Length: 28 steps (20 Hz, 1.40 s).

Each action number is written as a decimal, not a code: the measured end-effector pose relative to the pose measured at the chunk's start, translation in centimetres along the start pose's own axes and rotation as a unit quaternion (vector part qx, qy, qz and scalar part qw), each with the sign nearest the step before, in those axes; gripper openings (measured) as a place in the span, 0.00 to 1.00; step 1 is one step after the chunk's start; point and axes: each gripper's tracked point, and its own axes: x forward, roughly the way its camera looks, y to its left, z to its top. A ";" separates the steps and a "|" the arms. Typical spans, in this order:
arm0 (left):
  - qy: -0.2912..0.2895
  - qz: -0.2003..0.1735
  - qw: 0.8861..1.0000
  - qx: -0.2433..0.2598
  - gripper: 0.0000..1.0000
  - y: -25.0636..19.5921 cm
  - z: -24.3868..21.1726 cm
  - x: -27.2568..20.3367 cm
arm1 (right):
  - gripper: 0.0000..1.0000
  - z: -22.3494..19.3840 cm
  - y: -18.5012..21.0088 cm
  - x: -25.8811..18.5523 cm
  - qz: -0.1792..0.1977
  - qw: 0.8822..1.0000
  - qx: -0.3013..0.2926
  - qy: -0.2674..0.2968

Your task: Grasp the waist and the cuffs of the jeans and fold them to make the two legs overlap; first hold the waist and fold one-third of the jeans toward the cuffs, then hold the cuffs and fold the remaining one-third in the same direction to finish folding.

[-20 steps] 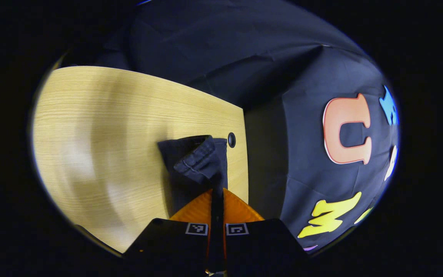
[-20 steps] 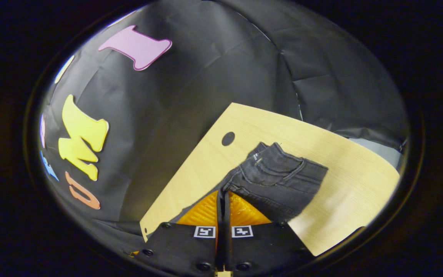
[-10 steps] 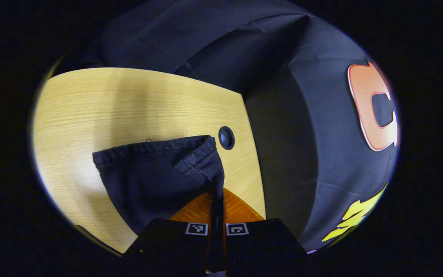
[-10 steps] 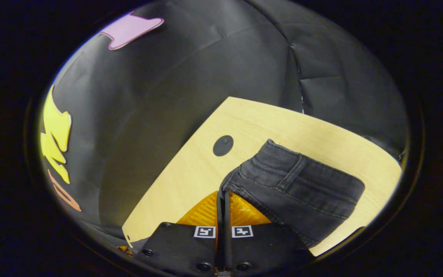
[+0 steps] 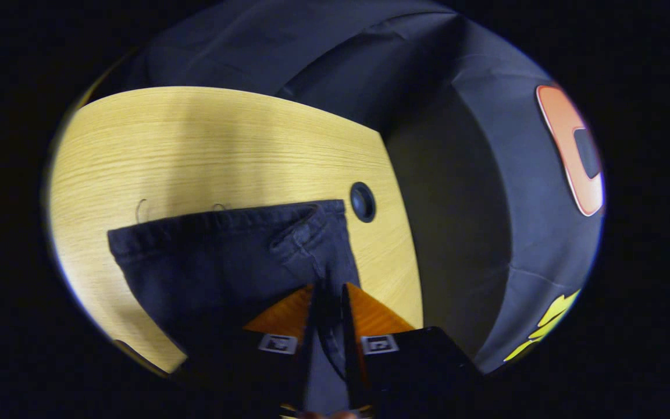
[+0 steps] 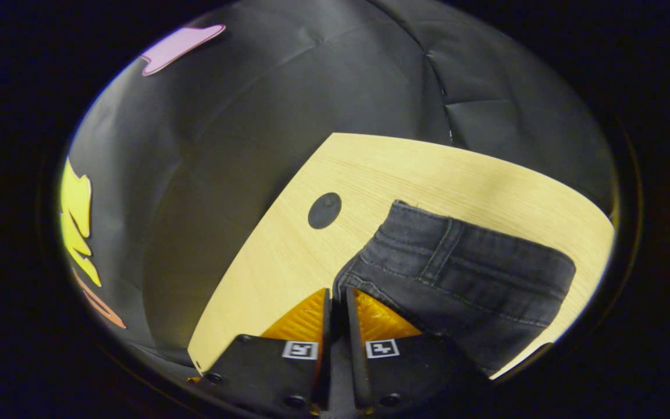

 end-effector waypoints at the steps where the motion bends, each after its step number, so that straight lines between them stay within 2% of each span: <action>1: -0.003 -0.011 1.000 0.013 0.46 -0.8 -0.1 0.0 | 0.37 -0.2 0.9 -0.1 0.013 1.000 0.001 0.002; 3: -0.013 0.005 0.998 0.066 0.84 -0.7 -0.4 -0.7 | 0.65 -0.2 1.7 -0.5 0.016 1.000 -0.026 -0.002; 4: -0.017 0.014 0.995 0.095 0.96 -0.6 -0.6 -1.2 | 0.79 -0.1 2.0 -0.8 0.013 0.999 -0.045 -0.004; 5: -0.024 0.018 0.991 0.129 0.96 -0.8 -0.8 -2.0 | 0.80 -0.2 2.4 -1.5 0.018 0.998 -0.061 -0.009; 6: -0.036 0.017 0.986 0.163 0.99 -1.3 -0.7 -2.9 | 0.89 0.1 3.2 -2.4 0.027 0.997 -0.073 -0.017; 9: -0.086 0.002 0.957 0.277 0.99 -4.6 0.0 -6.4 | 0.89 1.0 2.9 -5.1 0.026 0.992 -0.112 -0.047; 11: -0.118 -0.011 0.928 0.353 0.98 -5.6 -0.4 -9.3 | 0.89 1.1 1.3 -6.9 0.011 0.990 -0.132 -0.057; 13: -0.152 -0.026 0.893 0.424 0.98 -7.1 -1.1 -12.5 | 0.89 1.5 -1.7 -8.4 -0.016 0.988 -0.139 -0.066; 16: -0.187 -0.056 0.848 0.493 0.98 -9.0 -3.4 -17.3 | 0.89 2.2 -6.6 -9.9 -0.060 0.987 -0.127 -0.081; 19: -0.198 -0.086 0.817 0.535 0.98 -9.0 -6.4 -20.7 | 0.89 3.4 -11.1 -10.8 -0.096 0.985 -0.105 -0.096; 21: -0.194 -0.097 0.804 0.554 0.99 -8.6 -8.0 -22.7 | 0.89 3.9 -12.9 -10.8 -0.113 0.984 -0.090 -0.103; 23: -0.190 -0.109 0.796 0.565 0.99 -8.4 -9.8 -24.8 | 0.89 3.7 -14.0 -10.1 -0.113 0.987 -0.064 -0.096; 27: -0.181 -0.127 0.794 0.567 0.99 -8.5 -12.2 -27.7 | 0.89 3.0 -13.9 -9.6 -0.098 0.990 -0.047 -0.088; 28: -0.181 -0.131 0.794 0.566 0.99 -8.8 -12.6 -28.3 | 0.82 3.2 -14.0 -9.7 -0.099 0.989 -0.052 -0.095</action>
